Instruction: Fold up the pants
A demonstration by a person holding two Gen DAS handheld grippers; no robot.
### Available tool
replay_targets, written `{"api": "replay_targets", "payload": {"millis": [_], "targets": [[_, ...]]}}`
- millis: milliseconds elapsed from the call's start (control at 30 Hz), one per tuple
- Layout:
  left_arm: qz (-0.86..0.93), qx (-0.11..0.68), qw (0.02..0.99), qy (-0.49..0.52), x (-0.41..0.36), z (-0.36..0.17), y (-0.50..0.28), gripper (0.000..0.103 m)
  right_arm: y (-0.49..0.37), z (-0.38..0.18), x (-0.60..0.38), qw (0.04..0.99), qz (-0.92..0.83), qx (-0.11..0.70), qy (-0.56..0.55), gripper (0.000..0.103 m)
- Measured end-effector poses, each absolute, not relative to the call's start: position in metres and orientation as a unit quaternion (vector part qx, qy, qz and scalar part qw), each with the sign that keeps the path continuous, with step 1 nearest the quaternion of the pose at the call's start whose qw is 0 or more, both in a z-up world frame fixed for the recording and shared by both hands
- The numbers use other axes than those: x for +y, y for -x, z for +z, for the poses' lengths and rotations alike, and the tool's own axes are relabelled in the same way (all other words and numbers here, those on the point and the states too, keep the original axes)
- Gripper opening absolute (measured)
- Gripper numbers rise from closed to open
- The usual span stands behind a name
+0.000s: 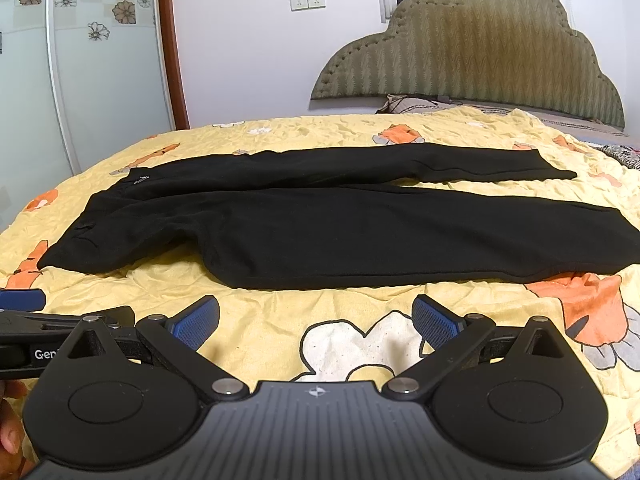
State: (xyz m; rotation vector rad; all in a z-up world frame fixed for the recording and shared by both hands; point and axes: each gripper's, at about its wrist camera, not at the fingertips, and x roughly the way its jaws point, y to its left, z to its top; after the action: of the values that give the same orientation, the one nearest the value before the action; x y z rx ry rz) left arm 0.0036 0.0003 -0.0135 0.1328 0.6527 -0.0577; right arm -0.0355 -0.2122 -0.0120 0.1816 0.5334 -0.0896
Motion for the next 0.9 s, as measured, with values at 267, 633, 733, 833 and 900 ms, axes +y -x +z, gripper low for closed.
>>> {"api": "replay_targets", "payload": {"millis": [267,633,733,833,900], "targets": [[-0.028,0.321,0.944,-0.066,0.0000,-0.0137,-0.0032,0.100,0.0356,-0.0124,-0.2126,0.959,-0.044,0.264,-0.093,0.103],[-0.028,0.322,0.944,-0.065,0.0001,-0.0143,-0.0043,0.100,0.0345,-0.0140,-0.2117,0.959,-0.040,0.265,-0.088,0.103],[-0.028,0.322,0.944,-0.066,-0.0001,-0.0144,-0.0044,0.100,0.0341,-0.0139,-0.2113,0.959,-0.040,0.265,-0.088,0.103],[-0.028,0.322,0.944,-0.065,0.0001,-0.0144,-0.0043,0.100,0.0337,-0.0141,-0.2112,0.959,-0.040,0.267,-0.088,0.103],[-0.028,0.322,0.944,-0.065,0.0001,-0.0144,-0.0043,0.100,0.0336,-0.0143,-0.2110,0.959,-0.039,0.267,-0.088,0.103]]}}
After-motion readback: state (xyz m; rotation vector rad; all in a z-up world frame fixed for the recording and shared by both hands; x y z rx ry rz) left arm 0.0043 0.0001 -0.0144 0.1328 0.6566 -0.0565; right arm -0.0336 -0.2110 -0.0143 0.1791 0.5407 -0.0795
